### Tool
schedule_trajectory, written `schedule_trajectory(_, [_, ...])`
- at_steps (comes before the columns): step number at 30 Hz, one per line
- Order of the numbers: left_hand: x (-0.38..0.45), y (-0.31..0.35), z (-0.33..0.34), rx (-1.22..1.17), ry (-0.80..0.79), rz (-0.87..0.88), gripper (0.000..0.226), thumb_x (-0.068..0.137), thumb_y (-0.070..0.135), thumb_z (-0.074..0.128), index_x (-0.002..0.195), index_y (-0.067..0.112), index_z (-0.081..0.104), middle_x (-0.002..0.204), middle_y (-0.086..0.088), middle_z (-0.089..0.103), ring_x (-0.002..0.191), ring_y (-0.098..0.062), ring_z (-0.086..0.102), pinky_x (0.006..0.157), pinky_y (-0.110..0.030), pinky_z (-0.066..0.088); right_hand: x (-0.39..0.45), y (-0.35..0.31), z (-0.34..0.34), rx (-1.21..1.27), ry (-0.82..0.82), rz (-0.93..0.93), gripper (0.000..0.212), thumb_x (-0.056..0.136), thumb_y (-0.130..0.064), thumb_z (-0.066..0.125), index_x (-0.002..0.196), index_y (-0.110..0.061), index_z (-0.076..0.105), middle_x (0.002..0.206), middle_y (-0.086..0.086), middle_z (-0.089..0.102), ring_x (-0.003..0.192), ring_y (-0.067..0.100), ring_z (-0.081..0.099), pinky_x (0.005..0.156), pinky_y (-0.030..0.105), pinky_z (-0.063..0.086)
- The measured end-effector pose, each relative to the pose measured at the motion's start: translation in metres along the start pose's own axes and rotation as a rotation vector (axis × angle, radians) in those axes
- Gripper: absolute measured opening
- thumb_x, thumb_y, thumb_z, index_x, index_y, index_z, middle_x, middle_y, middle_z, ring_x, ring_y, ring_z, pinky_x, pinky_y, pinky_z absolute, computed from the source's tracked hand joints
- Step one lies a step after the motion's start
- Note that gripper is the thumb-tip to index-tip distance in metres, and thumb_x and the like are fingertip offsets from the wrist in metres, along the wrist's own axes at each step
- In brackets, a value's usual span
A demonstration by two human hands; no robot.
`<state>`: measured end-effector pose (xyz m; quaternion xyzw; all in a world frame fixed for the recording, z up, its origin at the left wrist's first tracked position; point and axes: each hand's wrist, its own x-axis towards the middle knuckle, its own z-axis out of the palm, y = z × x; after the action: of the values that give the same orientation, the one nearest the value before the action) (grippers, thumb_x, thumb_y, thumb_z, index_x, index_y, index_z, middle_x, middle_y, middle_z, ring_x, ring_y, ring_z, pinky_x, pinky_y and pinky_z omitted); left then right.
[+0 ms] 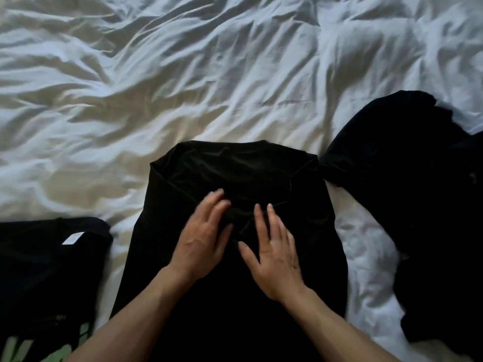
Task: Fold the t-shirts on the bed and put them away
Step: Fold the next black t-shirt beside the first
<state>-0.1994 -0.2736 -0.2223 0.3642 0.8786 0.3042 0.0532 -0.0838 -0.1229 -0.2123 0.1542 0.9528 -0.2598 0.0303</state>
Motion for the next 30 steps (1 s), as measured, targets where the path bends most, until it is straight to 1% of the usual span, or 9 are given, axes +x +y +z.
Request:
schedule_trajectory(3, [0.011, -0.020, -0.021, 0.161, 0.200, -0.167, 0.070, 0.090, 0.041, 0.051, 0.150, 0.008, 0.035, 0.159, -0.013, 0.029, 0.146, -0.032, 0.030, 0.117, -0.042, 0.027, 0.025, 0.011, -0.024, 0.252, 0.316, 0.020, 0.075, 0.096, -0.065, 0.027, 0.156, -0.024, 0.005, 0.161, 0.013, 0.016, 0.140, 0.035, 0.036, 0.110, 0.051, 0.038])
schedule_trajectory(5, [0.010, -0.036, -0.032, 0.322, 0.168, -0.269, 0.080, 0.087, 0.052, 0.044, 0.154, 0.011, 0.027, 0.162, -0.014, 0.019, 0.149, -0.035, 0.019, 0.118, -0.048, 0.022, 0.051, 0.025, -0.039, 0.072, 0.435, 0.114, 0.078, 0.096, -0.065, 0.029, 0.155, -0.016, 0.013, 0.158, 0.018, 0.023, 0.137, 0.038, 0.037, 0.110, 0.053, 0.036])
schedule_trajectory(8, [-0.002, -0.047, -0.027, 0.481, 0.000, -0.281, 0.083, 0.087, 0.062, 0.034, 0.156, 0.015, 0.026, 0.165, -0.014, 0.010, 0.152, -0.033, 0.004, 0.121, -0.050, 0.014, 0.064, 0.034, -0.037, -0.291, 0.242, 0.025, 0.081, 0.092, -0.066, 0.033, 0.154, -0.015, 0.028, 0.156, 0.023, 0.028, 0.140, 0.040, 0.033, 0.110, 0.051, 0.031])
schedule_trajectory(11, [-0.005, -0.030, -0.016, 0.490, -0.004, -0.273, 0.081, 0.090, 0.062, 0.031, 0.155, 0.014, 0.030, 0.164, -0.017, 0.011, 0.152, -0.034, 0.005, 0.121, -0.052, 0.014, 0.048, 0.027, -0.008, -0.422, 0.071, -0.073, 0.077, 0.092, -0.065, 0.031, 0.151, -0.015, 0.038, 0.155, 0.024, 0.031, 0.141, 0.042, 0.032, 0.114, 0.054, 0.030])
schedule_trajectory(16, [-0.025, 0.010, 0.011, 0.445, -0.122, -0.012, 0.068, 0.095, 0.060, 0.034, 0.153, 0.025, 0.035, 0.164, -0.009, 0.018, 0.153, -0.030, 0.007, 0.121, -0.048, 0.017, 0.018, 0.013, 0.006, -0.280, 0.164, 0.025, 0.064, 0.098, -0.054, 0.032, 0.150, -0.018, 0.039, 0.156, 0.019, 0.032, 0.144, 0.035, 0.029, 0.117, 0.049, 0.024])
schedule_trajectory(19, [-0.032, 0.001, 0.020, 0.495, -0.190, -0.072, 0.067, 0.096, 0.061, 0.028, 0.153, 0.028, 0.033, 0.163, -0.007, 0.023, 0.152, -0.032, 0.013, 0.120, -0.047, 0.018, -0.001, 0.028, 0.011, -0.358, 0.011, -0.029, 0.064, 0.098, -0.059, 0.025, 0.154, -0.028, 0.030, 0.160, 0.012, 0.026, 0.146, 0.032, 0.027, 0.119, 0.050, 0.020])
schedule_trajectory(23, [-0.029, -0.008, 0.016, 0.504, -0.192, -0.152, 0.067, 0.096, 0.060, 0.024, 0.154, 0.027, 0.031, 0.162, -0.008, 0.024, 0.151, -0.033, 0.014, 0.120, -0.046, 0.019, 0.000, 0.038, 0.009, -0.322, 0.001, 0.065, 0.066, 0.097, -0.064, 0.013, 0.155, -0.033, 0.020, 0.162, 0.011, 0.019, 0.148, 0.031, 0.019, 0.120, 0.049, 0.013])
schedule_trajectory(27, [-0.028, -0.001, 0.009, 0.467, -0.153, -0.066, 0.064, 0.096, 0.058, 0.032, 0.150, 0.026, 0.041, 0.159, -0.011, 0.032, 0.149, -0.038, 0.019, 0.119, -0.050, 0.021, -0.004, 0.034, 0.008, -0.365, -0.008, -0.020, 0.068, 0.094, -0.061, 0.031, 0.155, -0.032, 0.027, 0.160, 0.017, 0.024, 0.145, 0.035, 0.026, 0.116, 0.057, 0.024])
schedule_trajectory(30, [-0.032, 0.009, 0.018, 0.491, -0.214, 0.018, 0.064, 0.097, 0.062, 0.029, 0.153, 0.031, 0.033, 0.162, -0.006, 0.024, 0.151, -0.038, 0.012, 0.120, -0.053, 0.016, -0.007, 0.033, 0.011, -0.378, 0.014, -0.048, 0.066, 0.094, -0.059, 0.033, 0.154, -0.031, 0.030, 0.158, 0.018, 0.027, 0.144, 0.036, 0.030, 0.115, 0.058, 0.026])
